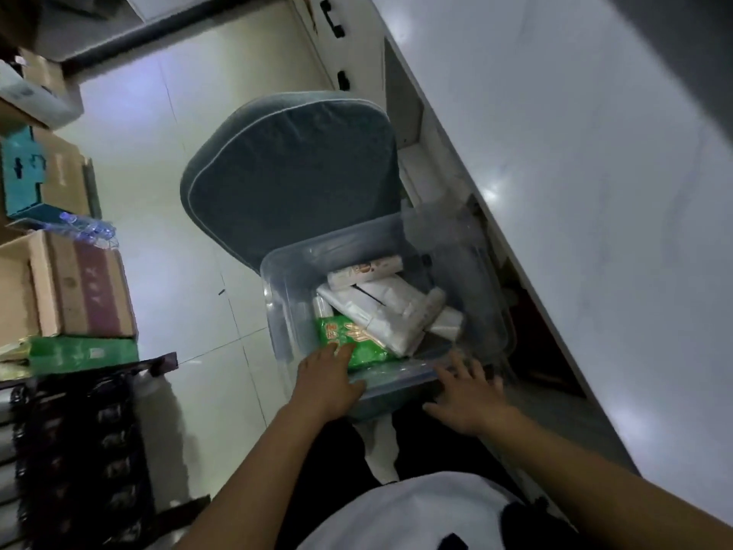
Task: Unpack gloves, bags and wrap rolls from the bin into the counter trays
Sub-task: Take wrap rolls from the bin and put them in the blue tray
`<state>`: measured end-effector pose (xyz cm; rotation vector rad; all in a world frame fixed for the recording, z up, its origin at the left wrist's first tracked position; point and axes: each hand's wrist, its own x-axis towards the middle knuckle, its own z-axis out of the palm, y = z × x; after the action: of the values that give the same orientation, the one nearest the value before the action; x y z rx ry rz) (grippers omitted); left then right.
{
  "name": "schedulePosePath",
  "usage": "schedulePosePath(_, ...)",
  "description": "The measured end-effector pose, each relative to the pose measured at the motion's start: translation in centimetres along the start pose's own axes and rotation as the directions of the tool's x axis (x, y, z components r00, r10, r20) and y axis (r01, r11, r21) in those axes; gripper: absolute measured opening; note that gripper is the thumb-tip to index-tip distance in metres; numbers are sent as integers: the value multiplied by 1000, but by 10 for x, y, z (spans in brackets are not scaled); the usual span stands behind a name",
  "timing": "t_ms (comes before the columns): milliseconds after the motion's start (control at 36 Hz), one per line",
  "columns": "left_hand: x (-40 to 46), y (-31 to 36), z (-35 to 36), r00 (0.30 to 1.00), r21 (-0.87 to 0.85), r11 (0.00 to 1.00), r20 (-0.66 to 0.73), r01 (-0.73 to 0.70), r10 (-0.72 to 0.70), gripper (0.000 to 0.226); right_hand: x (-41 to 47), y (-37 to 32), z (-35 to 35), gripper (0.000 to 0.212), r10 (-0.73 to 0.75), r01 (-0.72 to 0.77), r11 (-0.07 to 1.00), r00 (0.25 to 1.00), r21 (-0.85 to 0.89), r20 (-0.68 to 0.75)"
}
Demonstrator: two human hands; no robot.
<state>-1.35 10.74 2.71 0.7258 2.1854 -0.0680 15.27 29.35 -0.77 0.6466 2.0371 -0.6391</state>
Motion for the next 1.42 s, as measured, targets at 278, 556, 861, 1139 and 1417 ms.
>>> schedulePosePath(278,137,30,41,966,-124,992,249,-37,68,71,-1,21,62,91,39,-41,999,997,-34,-63)
schedulePosePath(556,229,67,109,979,-330,943,202,34,35,61,-1,1,73,88,115,-114,993,985,14,-125)
schedulePosePath(861,248,55,99,955,-350,937,281,14,91,63,0,-25,51,79,260,-236,954,959,184,-115)
schedulePosePath(1139,117,-12,6,947,-676,734,276,69,165,48,-7,-54,-12,87,298,-140,814,934,563,-198)
schedulePosePath(1417,6,-18,-53,981,-912,409,77,-3,179,51,-6,-127,-92,61,247,275,307,902,911,-355)
